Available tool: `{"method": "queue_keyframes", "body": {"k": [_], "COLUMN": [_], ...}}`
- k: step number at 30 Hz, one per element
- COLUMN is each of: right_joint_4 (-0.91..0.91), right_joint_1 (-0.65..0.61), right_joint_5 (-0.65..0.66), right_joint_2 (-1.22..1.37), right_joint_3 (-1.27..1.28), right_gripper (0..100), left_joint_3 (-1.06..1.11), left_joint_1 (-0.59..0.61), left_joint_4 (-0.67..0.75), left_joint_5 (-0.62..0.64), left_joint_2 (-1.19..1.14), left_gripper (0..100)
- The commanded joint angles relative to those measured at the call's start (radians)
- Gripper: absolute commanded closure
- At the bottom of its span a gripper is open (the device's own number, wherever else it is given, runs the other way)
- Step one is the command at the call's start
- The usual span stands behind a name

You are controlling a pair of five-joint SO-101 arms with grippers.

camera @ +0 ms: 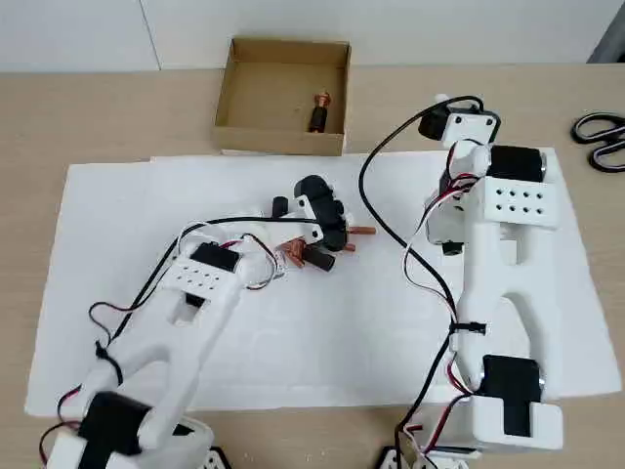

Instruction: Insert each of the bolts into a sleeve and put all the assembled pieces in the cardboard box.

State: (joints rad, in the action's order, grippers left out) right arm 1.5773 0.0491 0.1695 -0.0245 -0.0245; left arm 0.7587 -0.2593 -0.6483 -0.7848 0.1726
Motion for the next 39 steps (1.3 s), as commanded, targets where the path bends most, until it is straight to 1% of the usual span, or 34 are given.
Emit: {"method": "queue_keyframes", "body": {"k": [1,12,19,33,39], "right_joint_4": [-0.012,-0.022,-0.062,-0.074,-0.074], "right_joint_1": [0.010,0.010,0.010,0.010,0.008], "right_joint_5": [0.006,0.003,0.003,0.003,0.005], "right_joint_2": [-0.053,-0.051,-0.051,-0.051,-0.051], "right_joint_3": [-0.005,-0.003,0.037,0.051,0.051], "right_gripper": [99.4,99.4,99.4,99.4,99.4], "left_joint_3": [-0.073,-0.168,-0.168,-0.168,-0.197], "left_joint_1": [-0.005,-0.006,-0.023,-0.034,-0.066], "left_joint_4": [0.021,0.023,0.021,0.014,-0.124], "left_joint_5": [-0.006,-0.003,-0.002,0.000,0.051], "left_joint_2": [-0.029,-0.175,-0.183,-0.172,-0.018], "left_gripper": [85,85,96,96,96]}}
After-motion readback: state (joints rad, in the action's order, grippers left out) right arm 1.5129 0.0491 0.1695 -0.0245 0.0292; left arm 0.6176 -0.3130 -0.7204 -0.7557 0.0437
